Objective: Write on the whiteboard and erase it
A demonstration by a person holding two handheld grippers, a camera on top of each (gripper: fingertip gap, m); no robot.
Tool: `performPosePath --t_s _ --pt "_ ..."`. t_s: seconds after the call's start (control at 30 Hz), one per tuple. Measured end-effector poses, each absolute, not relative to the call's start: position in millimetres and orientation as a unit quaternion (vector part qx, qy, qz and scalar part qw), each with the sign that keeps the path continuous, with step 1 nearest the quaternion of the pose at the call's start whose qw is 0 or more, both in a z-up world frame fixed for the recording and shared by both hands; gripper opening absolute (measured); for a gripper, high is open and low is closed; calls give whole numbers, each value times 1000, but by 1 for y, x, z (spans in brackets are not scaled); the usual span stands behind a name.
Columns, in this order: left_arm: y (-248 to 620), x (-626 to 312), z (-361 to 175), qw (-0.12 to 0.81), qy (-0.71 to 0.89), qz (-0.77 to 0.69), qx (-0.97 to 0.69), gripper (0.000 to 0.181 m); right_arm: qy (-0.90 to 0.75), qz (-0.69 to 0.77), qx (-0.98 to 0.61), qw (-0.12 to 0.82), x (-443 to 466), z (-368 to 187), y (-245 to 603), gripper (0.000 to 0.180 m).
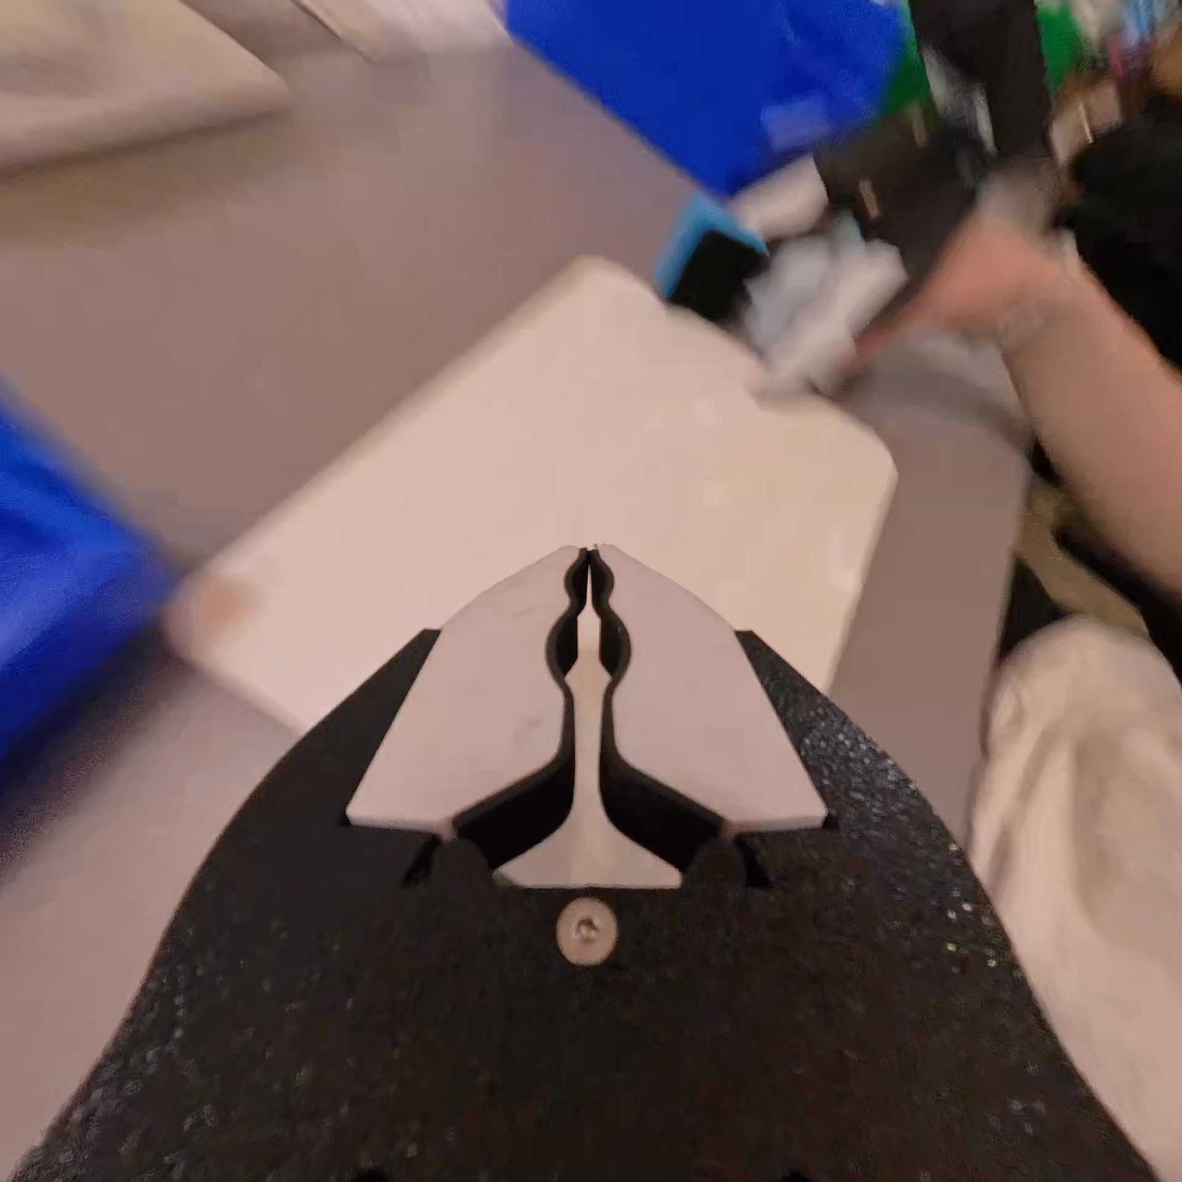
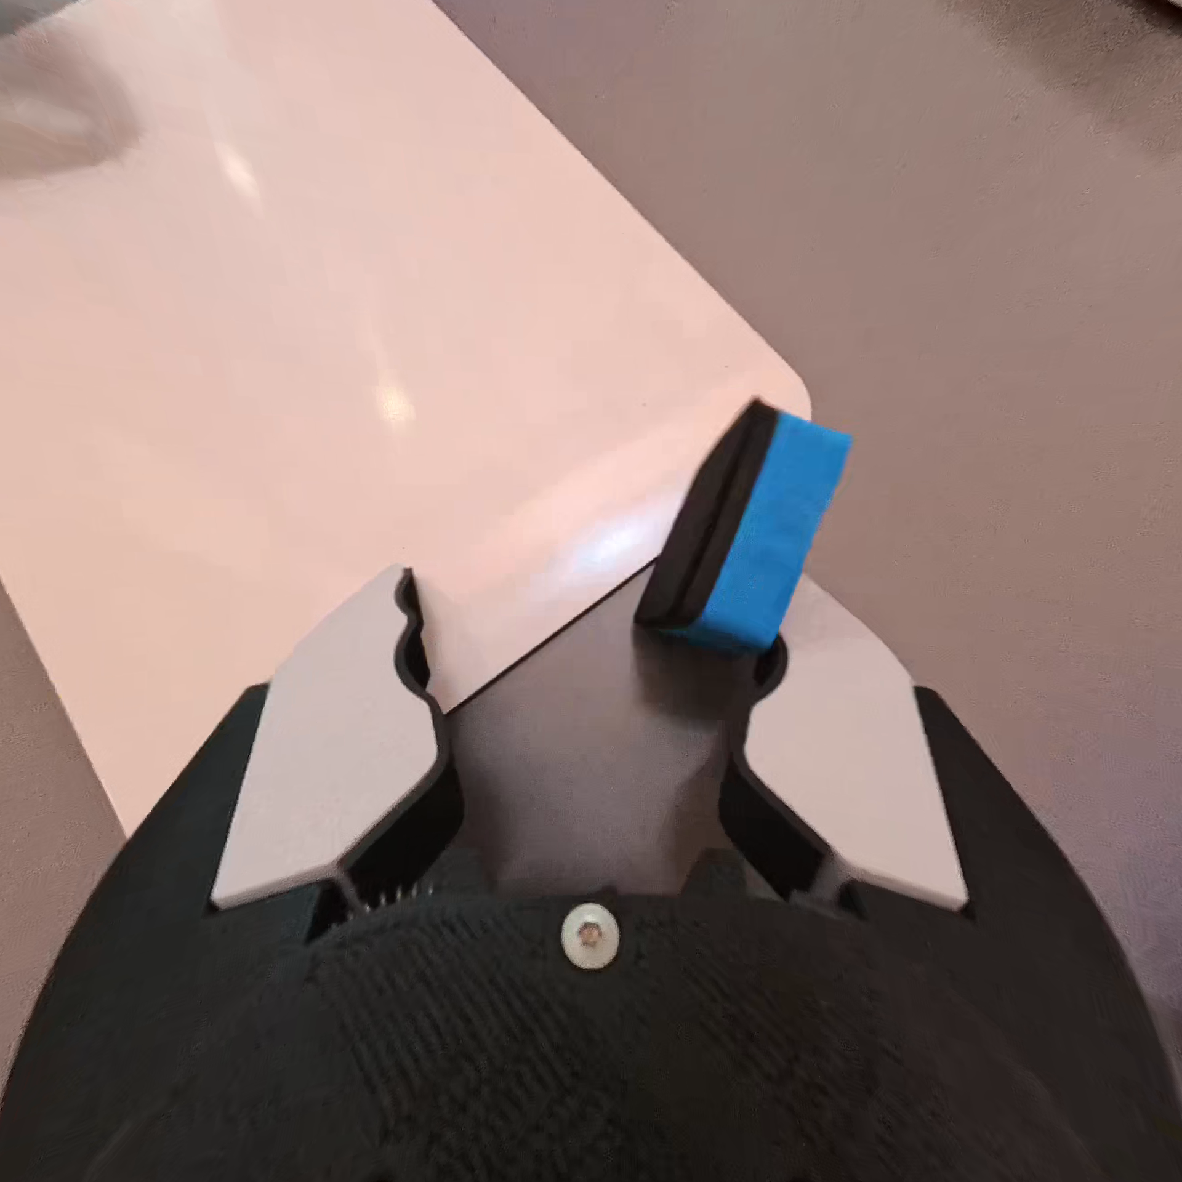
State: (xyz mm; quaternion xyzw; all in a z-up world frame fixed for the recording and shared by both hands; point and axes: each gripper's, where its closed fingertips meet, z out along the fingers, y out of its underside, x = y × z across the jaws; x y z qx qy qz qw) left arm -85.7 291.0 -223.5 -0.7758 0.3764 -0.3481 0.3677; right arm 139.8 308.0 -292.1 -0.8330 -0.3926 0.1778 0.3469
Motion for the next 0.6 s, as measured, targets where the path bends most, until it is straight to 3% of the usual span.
performPosePath --t_s 0.1,0.17,0.3,0.43,0.6 --pt "367 -155 -175 492 234 -247 -801 15 -391 170 -821 379 144 -280 305 108" --pt "415 -192 -165 495 190 -189 -827 39 -381 182 -813 401 145 -264 300 110" --pt "497 -213 -193 371 170 -170 -897 51 -374 212 -786 444 141 -229 290 109" --pt "551 -219 -238 263 158 -140 -941 51 -383 218 -781 443 142 -225 286 99" --pt "575 -204 -275 198 143 -164 -956 51 -351 183 -814 425 171 -232 287 91"
